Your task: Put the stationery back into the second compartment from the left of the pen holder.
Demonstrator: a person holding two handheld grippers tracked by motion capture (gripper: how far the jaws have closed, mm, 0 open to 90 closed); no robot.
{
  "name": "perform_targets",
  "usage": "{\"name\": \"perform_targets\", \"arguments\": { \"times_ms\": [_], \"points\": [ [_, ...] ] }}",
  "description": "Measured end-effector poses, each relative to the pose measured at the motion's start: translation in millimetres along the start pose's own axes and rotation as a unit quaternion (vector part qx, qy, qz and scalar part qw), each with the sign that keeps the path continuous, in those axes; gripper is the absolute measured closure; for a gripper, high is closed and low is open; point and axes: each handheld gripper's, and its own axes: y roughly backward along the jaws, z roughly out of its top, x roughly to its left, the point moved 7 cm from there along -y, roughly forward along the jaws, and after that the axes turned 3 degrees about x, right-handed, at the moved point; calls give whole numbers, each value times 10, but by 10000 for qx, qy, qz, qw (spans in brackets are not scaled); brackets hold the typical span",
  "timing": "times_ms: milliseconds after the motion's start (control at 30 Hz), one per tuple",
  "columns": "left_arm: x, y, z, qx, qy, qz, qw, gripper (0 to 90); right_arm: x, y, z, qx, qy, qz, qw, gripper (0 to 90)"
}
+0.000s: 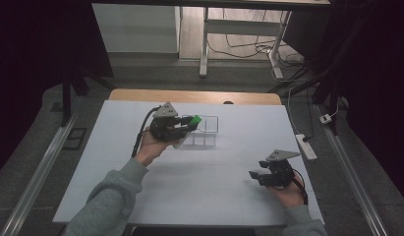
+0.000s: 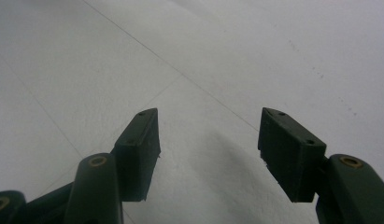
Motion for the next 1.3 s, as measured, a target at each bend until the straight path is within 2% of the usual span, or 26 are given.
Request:
{"name": "perform_targets", "arguments": {
  "times_ms": [400, 700, 867, 1133, 1300],
  "points": [
    [88, -145, 179, -62, -123, 18, 9999, 661, -4, -4, -6, 11, -23, 3, 10000, 388],
    [167, -318, 286, -1, -155, 97, 9998, 661, -12, -7, -10, 14, -23, -13, 10000, 389],
    [210, -392, 368, -34, -159, 128, 9998, 661, -13, -4, -11, 4, -41, -5, 10000, 389],
    [218, -495, 479, -141, -290, 150, 9994, 661, -13, 0, -19, 15, -40, -17, 10000, 389],
    [254, -638, 541, -193, -325, 165, 9992, 660, -13, 0, -22, 18, -48, -15, 10000, 389]
  ]
}}
